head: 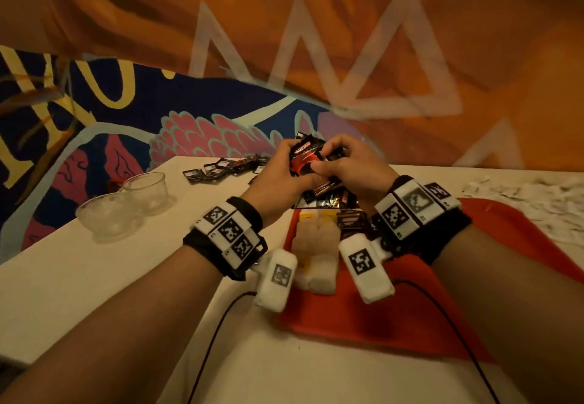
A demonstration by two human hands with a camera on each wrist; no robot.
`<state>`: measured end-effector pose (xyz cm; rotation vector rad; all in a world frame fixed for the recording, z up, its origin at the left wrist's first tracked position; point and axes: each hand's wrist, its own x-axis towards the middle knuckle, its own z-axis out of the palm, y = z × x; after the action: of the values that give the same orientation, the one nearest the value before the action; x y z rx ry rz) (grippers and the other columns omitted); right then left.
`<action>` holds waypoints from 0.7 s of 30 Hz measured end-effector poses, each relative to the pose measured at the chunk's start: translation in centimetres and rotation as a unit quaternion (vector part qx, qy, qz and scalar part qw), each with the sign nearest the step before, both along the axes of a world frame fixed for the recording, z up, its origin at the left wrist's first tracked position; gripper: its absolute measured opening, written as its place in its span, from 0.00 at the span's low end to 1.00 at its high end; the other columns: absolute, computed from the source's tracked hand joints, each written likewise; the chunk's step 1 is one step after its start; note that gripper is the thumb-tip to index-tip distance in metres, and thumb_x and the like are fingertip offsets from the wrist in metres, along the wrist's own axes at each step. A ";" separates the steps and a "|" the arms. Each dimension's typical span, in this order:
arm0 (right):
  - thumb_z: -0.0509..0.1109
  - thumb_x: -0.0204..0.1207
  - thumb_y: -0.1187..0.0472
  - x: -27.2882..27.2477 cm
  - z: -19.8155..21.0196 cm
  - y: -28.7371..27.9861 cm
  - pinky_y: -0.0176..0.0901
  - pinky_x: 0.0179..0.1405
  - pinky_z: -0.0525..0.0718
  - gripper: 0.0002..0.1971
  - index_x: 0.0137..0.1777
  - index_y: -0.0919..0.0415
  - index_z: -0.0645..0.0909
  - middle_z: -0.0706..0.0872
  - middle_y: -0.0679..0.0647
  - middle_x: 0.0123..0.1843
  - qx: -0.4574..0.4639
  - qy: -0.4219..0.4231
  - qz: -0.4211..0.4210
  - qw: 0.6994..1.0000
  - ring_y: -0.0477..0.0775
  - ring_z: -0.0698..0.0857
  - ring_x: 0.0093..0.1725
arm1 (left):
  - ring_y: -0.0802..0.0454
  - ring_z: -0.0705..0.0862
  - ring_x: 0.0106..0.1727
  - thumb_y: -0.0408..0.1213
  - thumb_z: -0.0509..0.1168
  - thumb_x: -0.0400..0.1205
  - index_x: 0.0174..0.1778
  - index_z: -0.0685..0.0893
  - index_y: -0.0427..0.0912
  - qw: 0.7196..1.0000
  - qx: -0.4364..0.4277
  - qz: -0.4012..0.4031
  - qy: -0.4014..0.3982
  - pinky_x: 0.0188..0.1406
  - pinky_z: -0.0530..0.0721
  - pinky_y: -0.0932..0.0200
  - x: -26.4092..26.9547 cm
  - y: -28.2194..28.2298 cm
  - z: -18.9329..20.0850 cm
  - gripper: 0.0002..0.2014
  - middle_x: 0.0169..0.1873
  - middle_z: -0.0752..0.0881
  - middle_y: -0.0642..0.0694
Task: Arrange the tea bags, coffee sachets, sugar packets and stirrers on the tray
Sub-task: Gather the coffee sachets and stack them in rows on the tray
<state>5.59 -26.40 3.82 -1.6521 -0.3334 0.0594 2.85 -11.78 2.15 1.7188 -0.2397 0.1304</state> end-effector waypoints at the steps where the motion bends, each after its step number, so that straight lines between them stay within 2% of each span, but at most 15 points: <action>1: 0.75 0.74 0.72 0.0 0.0 -1.2 0.64 0.51 0.88 0.13 0.43 0.54 0.76 0.86 0.59 0.50 0.018 0.000 -0.005 1.000 0.65 0.89 0.47 | 0.42 0.85 0.64 0.24 0.71 0.80 0.74 0.69 0.46 1.000 -0.023 -0.015 0.007 0.63 0.87 0.45 0.3 -1.1 0.1 0.29 0.65 0.82 0.40; 3: 0.75 0.73 0.74 0.0 -0.3 -2.4 0.64 0.50 0.88 0.14 0.42 0.54 0.77 0.87 0.60 0.50 0.032 -0.012 -0.022 0.999 0.65 0.89 0.47 | 0.37 0.85 0.65 0.21 0.70 0.78 0.71 0.71 0.46 0.997 -0.061 -0.037 0.014 0.66 0.84 0.37 0.4 -2.1 0.2 0.29 0.65 0.81 0.37; 4: 0.76 0.72 0.73 0.1 -0.5 -3.2 0.64 0.50 0.88 0.14 0.42 0.54 0.77 0.87 0.60 0.51 0.031 -0.027 -0.037 0.998 0.66 0.89 0.48 | 0.37 0.85 0.63 0.20 0.69 0.78 0.71 0.71 0.46 0.996 -0.077 -0.050 0.015 0.66 0.84 0.36 0.5 -3.0 0.3 0.28 0.64 0.81 0.36; 7: 0.80 0.70 0.69 0.1 -1.2 -5.3 0.64 0.50 0.89 0.15 0.42 0.54 0.77 0.88 0.63 0.53 0.018 -0.061 -0.064 0.996 0.69 0.89 0.51 | 0.39 0.84 0.62 0.25 0.70 0.75 0.71 0.70 0.42 0.996 -0.055 -0.068 0.005 0.66 0.83 0.39 0.7 -5.3 0.2 0.30 0.62 0.81 0.36; 9: 0.81 0.69 0.69 0.2 -1.7 -6.5 0.64 0.49 0.89 0.15 0.42 0.54 0.76 0.88 0.63 0.52 0.016 -0.068 -0.074 0.995 0.69 0.89 0.50 | 0.38 0.84 0.65 0.29 0.71 0.71 0.75 0.67 0.42 0.996 -0.033 -0.087 0.009 0.68 0.83 0.37 0.8 -6.5 0.2 0.35 0.65 0.81 0.36; 10: 0.81 0.69 0.69 0.2 -1.9 -7.0 0.63 0.48 0.89 0.16 0.42 0.53 0.77 0.89 0.63 0.51 0.019 -0.074 -0.080 0.994 0.68 0.90 0.50 | 0.38 0.84 0.66 0.27 0.72 0.72 0.77 0.66 0.44 0.994 -0.042 -0.099 0.016 0.68 0.83 0.38 1.0 -6.7 0.0 0.37 0.67 0.80 0.36; 12: 0.81 0.68 0.70 0.4 -2.2 -7.8 0.60 0.48 0.88 0.17 0.40 0.51 0.76 0.88 0.59 0.49 0.032 -0.099 -0.100 0.990 0.63 0.90 0.49 | 0.44 0.87 0.62 0.18 0.70 0.76 0.79 0.65 0.49 0.986 -0.105 -0.127 0.028 0.62 0.88 0.46 1.6 -7.1 -0.4 0.39 0.66 0.81 0.39; 14: 0.80 0.69 0.69 0.6 -2.1 -8.4 0.58 0.48 0.88 0.17 0.40 0.49 0.76 0.87 0.56 0.47 0.051 -0.120 -0.129 0.983 0.58 0.89 0.49 | 0.50 0.90 0.52 0.15 0.67 0.77 0.79 0.64 0.55 0.977 -0.161 -0.132 0.041 0.49 0.90 0.54 1.9 -7.5 -0.7 0.41 0.58 0.84 0.41; 16: 0.80 0.68 0.66 0.6 -1.9 -8.7 0.63 0.51 0.88 0.17 0.39 0.44 0.76 0.88 0.57 0.50 0.070 -0.132 -0.151 0.977 0.59 0.89 0.51 | 0.51 0.91 0.47 0.18 0.69 0.77 0.78 0.68 0.47 0.976 -0.169 -0.122 0.061 0.44 0.89 0.58 2.1 -7.8 -0.9 0.35 0.50 0.86 0.41; 18: 0.80 0.66 0.60 0.6 -1.9 -9.0 0.67 0.53 0.87 0.16 0.38 0.40 0.76 0.88 0.57 0.52 0.067 -0.145 -0.168 0.973 0.61 0.89 0.53 | 0.52 0.91 0.42 0.21 0.69 0.79 0.67 0.76 0.37 0.975 -0.162 -0.120 0.090 0.39 0.88 0.60 2.1 -8.1 -0.9 0.21 0.41 0.90 0.43; 19: 0.80 0.68 0.61 0.6 -2.0 -9.1 0.68 0.53 0.87 0.16 0.39 0.41 0.75 0.88 0.57 0.53 0.069 -0.143 -0.171 0.972 0.61 0.89 0.53 | 0.53 0.91 0.40 0.22 0.69 0.80 0.61 0.78 0.36 0.976 -0.159 -0.117 0.097 0.36 0.88 0.62 2.2 -8.1 -0.9 0.15 0.38 0.90 0.44; 21: 0.78 0.72 0.67 0.9 -2.2 -9.5 0.69 0.53 0.87 0.16 0.41 0.47 0.75 0.88 0.57 0.52 0.092 -0.133 -0.165 0.973 0.61 0.89 0.53 | 0.54 0.90 0.38 0.23 0.69 0.81 0.56 0.81 0.35 0.977 -0.151 -0.111 0.098 0.35 0.87 0.63 2.5 -8.1 -1.0 0.10 0.39 0.90 0.43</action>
<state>6.50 -35.87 1.63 -1.5122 -0.2532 -0.4343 5.34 -19.91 1.13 1.3803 -0.2498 -0.1597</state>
